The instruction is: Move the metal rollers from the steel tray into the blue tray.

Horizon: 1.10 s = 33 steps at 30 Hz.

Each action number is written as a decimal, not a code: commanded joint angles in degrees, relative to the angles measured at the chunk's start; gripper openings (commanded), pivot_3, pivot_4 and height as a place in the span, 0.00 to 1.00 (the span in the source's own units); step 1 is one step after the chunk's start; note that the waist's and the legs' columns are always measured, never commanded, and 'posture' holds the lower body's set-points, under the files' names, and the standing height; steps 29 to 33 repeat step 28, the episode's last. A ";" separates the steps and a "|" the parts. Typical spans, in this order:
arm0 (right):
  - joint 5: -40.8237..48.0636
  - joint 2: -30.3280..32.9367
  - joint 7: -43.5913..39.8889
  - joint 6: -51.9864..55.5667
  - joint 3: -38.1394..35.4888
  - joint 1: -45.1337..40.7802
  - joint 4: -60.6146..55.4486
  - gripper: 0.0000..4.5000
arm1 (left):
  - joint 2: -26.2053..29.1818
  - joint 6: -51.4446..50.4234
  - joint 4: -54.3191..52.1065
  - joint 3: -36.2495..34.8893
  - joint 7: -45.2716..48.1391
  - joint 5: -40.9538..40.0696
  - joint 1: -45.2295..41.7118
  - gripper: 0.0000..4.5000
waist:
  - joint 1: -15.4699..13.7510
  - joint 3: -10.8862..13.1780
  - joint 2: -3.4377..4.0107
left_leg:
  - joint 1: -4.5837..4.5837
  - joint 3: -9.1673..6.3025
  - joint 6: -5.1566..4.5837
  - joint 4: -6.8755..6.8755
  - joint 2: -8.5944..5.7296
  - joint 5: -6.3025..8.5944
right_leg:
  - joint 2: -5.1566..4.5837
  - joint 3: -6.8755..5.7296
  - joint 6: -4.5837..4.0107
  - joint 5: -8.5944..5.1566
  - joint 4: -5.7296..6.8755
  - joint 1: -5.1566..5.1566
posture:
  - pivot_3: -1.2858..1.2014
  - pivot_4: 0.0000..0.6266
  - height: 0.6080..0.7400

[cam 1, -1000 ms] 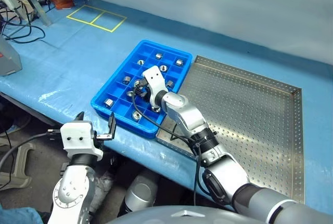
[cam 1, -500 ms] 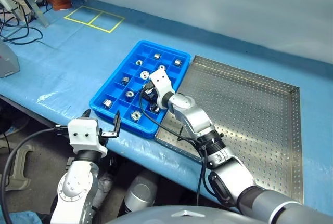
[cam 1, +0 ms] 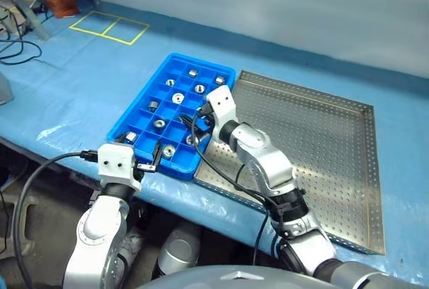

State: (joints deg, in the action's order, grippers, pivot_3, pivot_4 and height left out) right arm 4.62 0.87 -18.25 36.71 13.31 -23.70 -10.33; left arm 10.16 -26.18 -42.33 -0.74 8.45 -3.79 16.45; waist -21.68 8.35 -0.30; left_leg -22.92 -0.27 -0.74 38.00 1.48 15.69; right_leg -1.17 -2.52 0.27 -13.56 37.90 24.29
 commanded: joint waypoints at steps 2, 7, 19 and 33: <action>0.07 2.77 1.69 2.82 -1.69 5.17 -9.92 0.99 | 2.35 -0.44 3.08 0.44 3.14 -1.54 -5.25 1.00 | 3.86 -0.05 0.06 | 0.02 0.01 0.00 0.04 0.00 0.00 | 0.00 0.02 0.00 0.01 0.01 -0.04 | 0.58 0.24 1.00; 0.44 6.40 2.37 5.80 -2.34 12.11 -17.54 0.99 | 4.49 -0.59 7.76 2.23 6.52 -2.48 -11.20 1.00 | 12.58 -0.05 0.07 | 0.25 0.00 0.00 0.05 -0.02 -0.01 | -0.06 0.07 -0.02 0.03 0.00 -0.28 | 0.54 0.24 1.00; 2.05 11.74 1.95 10.05 -3.93 21.71 -27.41 0.99 | 7.17 -0.42 11.87 4.98 11.31 -2.85 -14.46 1.00 | 22.44 -0.02 0.03 | 1.02 -0.05 -0.03 -0.08 0.08 0.00 | 0.01 0.48 -0.07 -0.03 0.14 -0.77 | 0.51 0.24 1.00; 2.86 12.95 2.41 11.47 -4.27 23.08 -28.00 0.99 | 6.94 -0.27 11.78 5.12 10.64 -2.73 -13.64 1.00 | 22.31 -0.02 0.02 | 1.07 0.05 -0.03 -0.07 0.08 0.00 | -0.12 0.64 0.28 -0.13 0.17 -0.79 | 0.53 0.24 1.00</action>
